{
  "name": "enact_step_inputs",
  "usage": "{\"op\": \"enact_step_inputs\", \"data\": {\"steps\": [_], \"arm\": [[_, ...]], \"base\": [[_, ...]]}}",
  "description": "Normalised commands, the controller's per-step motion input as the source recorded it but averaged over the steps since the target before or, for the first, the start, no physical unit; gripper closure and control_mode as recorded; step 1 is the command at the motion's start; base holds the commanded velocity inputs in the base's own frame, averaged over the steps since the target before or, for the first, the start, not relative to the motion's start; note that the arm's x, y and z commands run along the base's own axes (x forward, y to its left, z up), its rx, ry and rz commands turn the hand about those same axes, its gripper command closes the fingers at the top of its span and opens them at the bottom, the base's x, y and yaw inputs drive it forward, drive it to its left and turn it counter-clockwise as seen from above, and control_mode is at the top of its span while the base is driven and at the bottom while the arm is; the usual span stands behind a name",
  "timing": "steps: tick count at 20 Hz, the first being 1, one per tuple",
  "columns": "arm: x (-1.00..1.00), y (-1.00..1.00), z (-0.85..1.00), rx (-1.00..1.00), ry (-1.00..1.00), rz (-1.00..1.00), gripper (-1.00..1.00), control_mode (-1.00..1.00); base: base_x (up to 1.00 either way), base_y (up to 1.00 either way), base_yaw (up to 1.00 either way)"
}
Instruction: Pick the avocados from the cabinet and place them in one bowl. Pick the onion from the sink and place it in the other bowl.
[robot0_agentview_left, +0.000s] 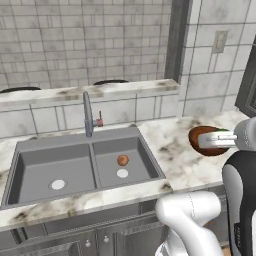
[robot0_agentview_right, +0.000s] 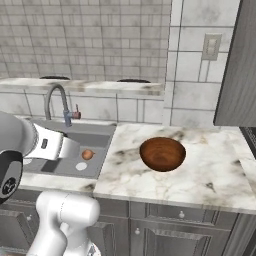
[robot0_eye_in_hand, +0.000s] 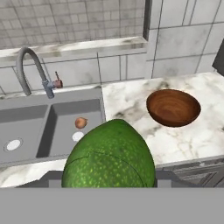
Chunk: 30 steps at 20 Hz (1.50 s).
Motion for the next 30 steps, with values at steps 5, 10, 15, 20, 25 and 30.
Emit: {"op": "enact_step_inputs", "data": {"steps": [5,10,15,20,25,30], "arm": [[0.04,0.00,-0.03,0.00,0.00,-0.01,1.00,-1.00],[0.62,-0.05,-0.12,0.00,0.06,-0.10,1.00,-1.00],[0.66,-0.21,-0.01,0.00,0.25,-0.08,1.00,-1.00],[0.72,-0.58,-0.06,0.02,0.25,-0.01,1.00,-1.00],[0.84,-0.64,-0.27,0.02,0.12,-0.02,1.00,-1.00],[0.53,-0.61,-0.50,0.00,0.08,-0.14,1.00,-1.00]], "base": [[0.00,0.00,0.00],[0.00,0.00,0.00],[0.00,0.00,0.00],[0.00,0.00,0.00],[0.00,0.00,0.00],[0.00,0.00,0.00]]}}
